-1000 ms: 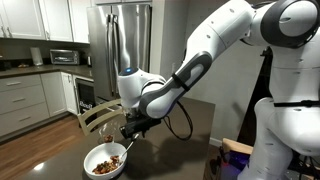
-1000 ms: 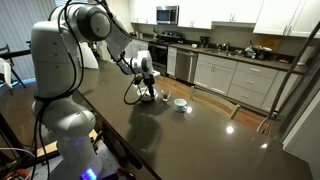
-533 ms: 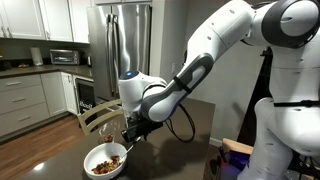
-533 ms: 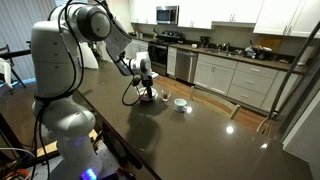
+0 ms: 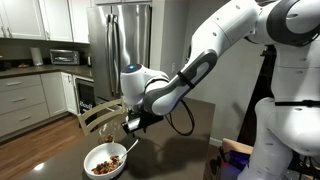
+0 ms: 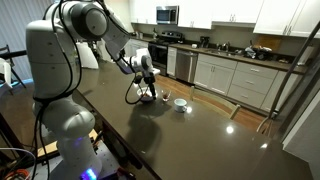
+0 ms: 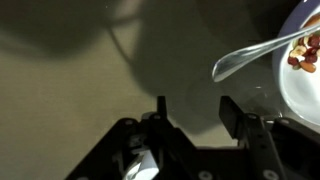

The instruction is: Transfer one spoon of contents from the bowl to the white cup

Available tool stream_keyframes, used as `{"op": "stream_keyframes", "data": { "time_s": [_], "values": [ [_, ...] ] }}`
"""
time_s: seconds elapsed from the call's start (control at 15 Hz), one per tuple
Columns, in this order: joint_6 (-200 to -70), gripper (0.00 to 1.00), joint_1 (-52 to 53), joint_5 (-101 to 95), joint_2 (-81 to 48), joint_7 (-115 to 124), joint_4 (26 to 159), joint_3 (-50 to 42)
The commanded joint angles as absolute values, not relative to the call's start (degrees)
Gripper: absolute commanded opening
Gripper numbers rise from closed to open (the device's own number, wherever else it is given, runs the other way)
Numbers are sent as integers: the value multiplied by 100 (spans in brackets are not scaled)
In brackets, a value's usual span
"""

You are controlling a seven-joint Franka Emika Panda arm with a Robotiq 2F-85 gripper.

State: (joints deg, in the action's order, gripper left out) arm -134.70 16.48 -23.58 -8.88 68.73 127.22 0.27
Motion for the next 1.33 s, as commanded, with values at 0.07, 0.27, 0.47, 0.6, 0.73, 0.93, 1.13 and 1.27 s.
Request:
{"op": "stream_keyframes", "data": {
  "time_s": [0.07,0.27,0.47,0.6,0.73,0.93,1.13,1.27],
  "values": [
    [-13285,57,1399,-2420,-421,6905,12802,193],
    [-13564,58,1245,-2053,-259,6773,12975,263],
    [-14118,63,1095,-1386,-47,6599,13352,317],
    [-14615,65,1012,-790,92,6347,13663,358],
    [-15066,71,969,-171,208,5985,13947,395],
    [-14931,78,956,-332,1,6130,13758,427],
    [-14927,96,958,-334,-10,6131,13738,444],
    [-14952,100,976,-242,-56,6040,13700,471]
  ]
}}
